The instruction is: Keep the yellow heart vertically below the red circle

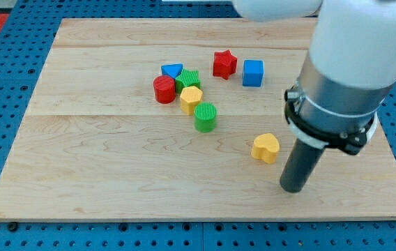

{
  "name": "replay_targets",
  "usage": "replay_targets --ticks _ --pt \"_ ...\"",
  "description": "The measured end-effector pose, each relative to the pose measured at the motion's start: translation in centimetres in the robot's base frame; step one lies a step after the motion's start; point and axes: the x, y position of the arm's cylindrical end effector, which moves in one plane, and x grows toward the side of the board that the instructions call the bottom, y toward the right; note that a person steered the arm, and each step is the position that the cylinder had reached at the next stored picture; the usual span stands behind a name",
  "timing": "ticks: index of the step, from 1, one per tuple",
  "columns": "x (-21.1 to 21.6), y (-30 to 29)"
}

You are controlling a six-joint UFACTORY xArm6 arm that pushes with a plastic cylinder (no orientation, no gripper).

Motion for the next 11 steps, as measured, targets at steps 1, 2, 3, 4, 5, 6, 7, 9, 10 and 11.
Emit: replay_targets --ticks 1,2,3,4,5,6,7,9,10,11 --pt "-2.5 -0.3" --pt "-3.9 -1.3" --pt "-3.4 -7.2" --pt "-3.5 -8.8" --pt "-3.5 -5.1" --pt "-5.3 -2.2" --pt "-5.8 -3.5" --pt "-5.6 -11.1" --pt "-5.9 -11.0" --pt "-7.5 -11.0"
